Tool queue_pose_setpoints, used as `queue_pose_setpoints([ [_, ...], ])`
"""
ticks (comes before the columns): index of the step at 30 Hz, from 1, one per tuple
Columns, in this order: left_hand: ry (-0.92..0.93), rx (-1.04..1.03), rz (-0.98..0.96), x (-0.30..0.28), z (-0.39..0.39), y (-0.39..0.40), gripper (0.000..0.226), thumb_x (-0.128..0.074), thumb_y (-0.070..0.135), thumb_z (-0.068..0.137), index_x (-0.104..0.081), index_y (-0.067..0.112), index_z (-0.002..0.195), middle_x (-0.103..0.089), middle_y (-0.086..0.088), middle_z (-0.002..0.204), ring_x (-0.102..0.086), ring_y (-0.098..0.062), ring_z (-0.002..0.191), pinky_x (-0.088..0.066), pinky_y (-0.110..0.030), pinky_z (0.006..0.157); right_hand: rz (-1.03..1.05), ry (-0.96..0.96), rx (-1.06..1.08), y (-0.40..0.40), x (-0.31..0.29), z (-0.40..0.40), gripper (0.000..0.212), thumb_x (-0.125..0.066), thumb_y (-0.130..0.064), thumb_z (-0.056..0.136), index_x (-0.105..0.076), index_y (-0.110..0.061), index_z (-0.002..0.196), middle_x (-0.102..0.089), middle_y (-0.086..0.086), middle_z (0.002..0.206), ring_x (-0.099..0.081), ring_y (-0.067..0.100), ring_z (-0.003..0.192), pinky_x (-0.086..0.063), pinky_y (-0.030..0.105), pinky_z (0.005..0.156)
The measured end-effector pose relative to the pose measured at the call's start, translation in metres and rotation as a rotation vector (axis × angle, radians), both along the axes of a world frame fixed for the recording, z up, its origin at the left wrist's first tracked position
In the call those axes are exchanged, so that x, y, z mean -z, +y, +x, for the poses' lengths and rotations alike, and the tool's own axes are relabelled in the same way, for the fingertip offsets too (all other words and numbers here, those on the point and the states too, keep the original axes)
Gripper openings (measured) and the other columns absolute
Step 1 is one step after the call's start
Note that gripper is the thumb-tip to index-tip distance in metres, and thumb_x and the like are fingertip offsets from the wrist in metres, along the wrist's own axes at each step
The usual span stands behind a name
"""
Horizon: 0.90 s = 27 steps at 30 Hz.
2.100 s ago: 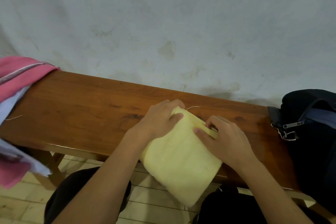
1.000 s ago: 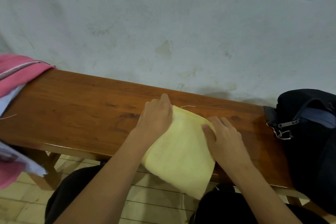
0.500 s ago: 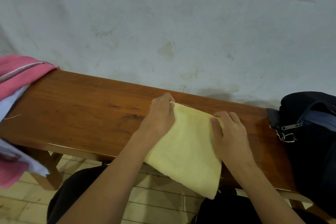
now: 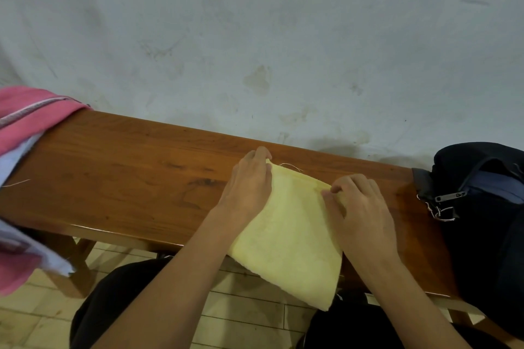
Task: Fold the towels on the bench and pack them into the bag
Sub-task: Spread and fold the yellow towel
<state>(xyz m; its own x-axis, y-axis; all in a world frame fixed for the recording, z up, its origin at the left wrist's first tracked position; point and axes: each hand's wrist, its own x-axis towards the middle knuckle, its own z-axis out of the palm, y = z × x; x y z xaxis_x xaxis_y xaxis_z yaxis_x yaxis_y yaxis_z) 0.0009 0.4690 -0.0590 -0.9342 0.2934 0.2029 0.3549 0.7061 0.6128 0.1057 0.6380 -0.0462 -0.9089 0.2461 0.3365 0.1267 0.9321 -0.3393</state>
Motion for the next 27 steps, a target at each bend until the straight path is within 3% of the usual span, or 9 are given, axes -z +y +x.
queue_pose_setpoints([
  [5,-0.104,-0.022,0.001,-0.007,-0.001,0.001,0.025,-0.05,0.022,0.102,-0.055,0.017,0.127,-0.06,0.002,0.122,-0.053,-0.017,0.115,-0.035,-0.025,0.09,-0.08,-0.205,0.044,0.001,0.0,0.0,0.039,-0.053,-0.051,0.095,-0.053,-0.027,0.126,-0.029,-0.014,0.112,-0.047,0.007,0.095,-0.043,0.023,0.071],
  [11,-0.327,0.138,0.2,-0.017,-0.007,-0.012,0.017,-0.05,0.014,0.101,-0.06,0.027,0.104,-0.057,0.01,0.112,-0.051,-0.008,0.1,-0.041,-0.025,0.079,-0.085,-0.192,0.047,0.002,0.003,-0.001,0.053,-0.054,-0.053,0.094,-0.047,-0.027,0.14,-0.033,-0.007,0.131,-0.039,0.007,0.113,-0.04,0.023,0.076],
  [13,-0.373,0.234,0.248,-0.021,-0.008,-0.018,0.02,-0.048,0.012,0.102,-0.059,0.028,0.097,-0.055,0.016,0.1,-0.051,-0.002,0.09,-0.039,-0.019,0.071,-0.068,-0.167,0.037,0.003,0.005,-0.002,0.051,-0.058,-0.051,0.092,-0.053,-0.026,0.136,-0.036,-0.006,0.13,-0.032,0.005,0.113,-0.037,0.023,0.079],
  [15,-0.391,0.28,0.272,-0.022,-0.009,-0.021,0.023,-0.047,0.009,0.102,-0.061,0.024,0.09,-0.061,0.015,0.103,-0.055,-0.003,0.095,-0.043,-0.018,0.076,-0.047,-0.122,0.027,0.005,0.006,-0.003,0.038,-0.064,-0.048,0.09,-0.063,-0.023,0.119,-0.04,-0.008,0.12,-0.029,0.003,0.107,-0.036,0.024,0.082],
  [17,-0.382,0.264,0.286,-0.021,-0.01,-0.022,0.027,-0.047,0.007,0.102,-0.062,0.022,0.085,-0.064,0.009,0.108,-0.059,-0.012,0.097,-0.048,-0.024,0.081,-0.002,-0.063,-0.002,0.004,0.006,-0.004,0.027,-0.068,-0.043,0.088,-0.066,-0.02,0.102,-0.043,-0.011,0.109,-0.035,0.005,0.1,-0.034,0.025,0.082],
  [19,-0.369,0.233,0.265,-0.02,-0.011,-0.022,0.027,-0.047,0.007,0.102,-0.061,0.023,0.086,-0.063,0.006,0.109,-0.057,-0.012,0.088,-0.047,-0.023,0.075,0.013,-0.043,-0.037,0.002,0.005,-0.003,0.023,-0.066,-0.043,0.089,-0.064,-0.021,0.096,-0.048,-0.014,0.098,-0.042,0.005,0.09,-0.033,0.024,0.078],
  [22,-0.35,0.212,0.245,-0.019,-0.011,-0.021,0.02,-0.046,0.007,0.102,-0.059,0.021,0.094,-0.056,0.013,0.095,-0.051,-0.004,0.079,-0.04,-0.018,0.066,-0.167,-0.072,-0.04,-0.002,0.0,0.001,0.018,-0.056,-0.047,0.094,-0.055,-0.029,0.095,-0.055,-0.018,0.081,-0.052,0.003,0.071,-0.033,0.015,0.056],
  [24,-0.307,0.198,0.25,-0.017,-0.01,-0.019,0.014,-0.049,0.01,0.101,-0.058,0.021,0.1,-0.056,0.016,0.095,-0.052,-0.004,0.087,-0.041,-0.019,0.071,-0.319,-0.047,-0.027,-0.001,-0.002,0.004,0.017,-0.055,-0.045,0.096,-0.055,-0.028,0.095,-0.058,-0.015,0.076,-0.057,0.002,0.065,-0.037,0.014,0.046],
  [27,-0.262,0.156,0.264,-0.015,-0.01,-0.016,0.009,-0.053,0.015,0.1,-0.06,0.019,0.106,-0.063,0.01,0.1,-0.058,-0.01,0.097,-0.048,-0.026,0.083,-0.422,0.008,0.03,0.003,-0.002,0.003,0.018,-0.056,-0.039,0.097,-0.06,-0.023,0.091,-0.061,-0.01,0.074,-0.056,-0.008,0.073,-0.042,0.007,0.057],
])
